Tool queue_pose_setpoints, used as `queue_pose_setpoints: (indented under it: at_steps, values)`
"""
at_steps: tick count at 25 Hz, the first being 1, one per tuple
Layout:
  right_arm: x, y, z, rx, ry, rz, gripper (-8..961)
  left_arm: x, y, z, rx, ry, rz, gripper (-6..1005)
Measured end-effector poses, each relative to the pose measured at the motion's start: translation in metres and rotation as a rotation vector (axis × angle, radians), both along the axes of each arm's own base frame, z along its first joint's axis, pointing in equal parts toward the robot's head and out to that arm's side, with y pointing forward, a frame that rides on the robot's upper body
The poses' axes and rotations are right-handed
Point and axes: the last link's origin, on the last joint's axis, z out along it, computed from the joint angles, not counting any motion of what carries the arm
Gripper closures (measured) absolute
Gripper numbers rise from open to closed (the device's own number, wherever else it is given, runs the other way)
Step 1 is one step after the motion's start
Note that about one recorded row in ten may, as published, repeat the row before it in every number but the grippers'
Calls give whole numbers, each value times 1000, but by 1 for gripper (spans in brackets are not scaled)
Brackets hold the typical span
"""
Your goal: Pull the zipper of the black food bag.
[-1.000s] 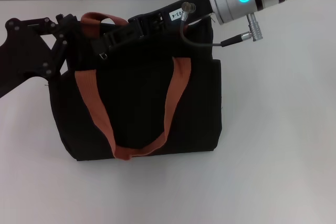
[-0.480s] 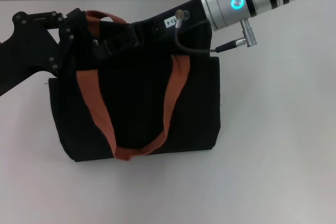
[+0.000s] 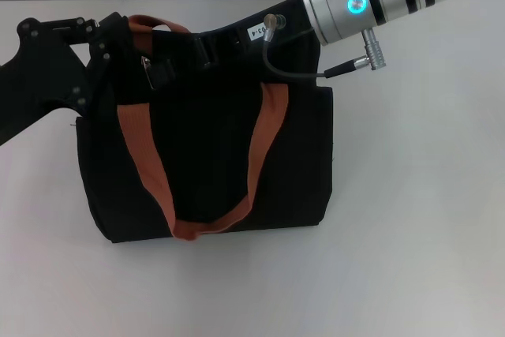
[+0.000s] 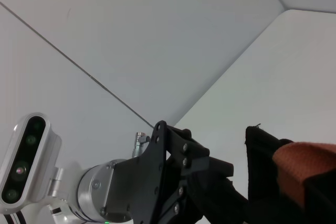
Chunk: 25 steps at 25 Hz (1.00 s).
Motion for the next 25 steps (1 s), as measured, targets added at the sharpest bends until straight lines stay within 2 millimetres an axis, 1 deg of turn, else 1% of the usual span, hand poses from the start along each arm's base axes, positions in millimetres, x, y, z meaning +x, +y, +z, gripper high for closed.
queue_pose_setpoints:
  at_steps: [9, 16, 21, 25]
  values:
    - [0, 0, 3, -1, 10, -10, 923, -1, -1, 1, 1, -1, 3, 970]
    - [-2, 1, 2, -1, 3, -4, 749, 1, -1, 1, -2, -3, -8, 969]
    - [-4, 2, 0, 8, -6, 0, 650, 7, 1, -1, -14, -8, -32, 969]
    - [-3, 2, -1, 14, -18, 2, 654, 8, 2, -2, -15, -9, -36, 969]
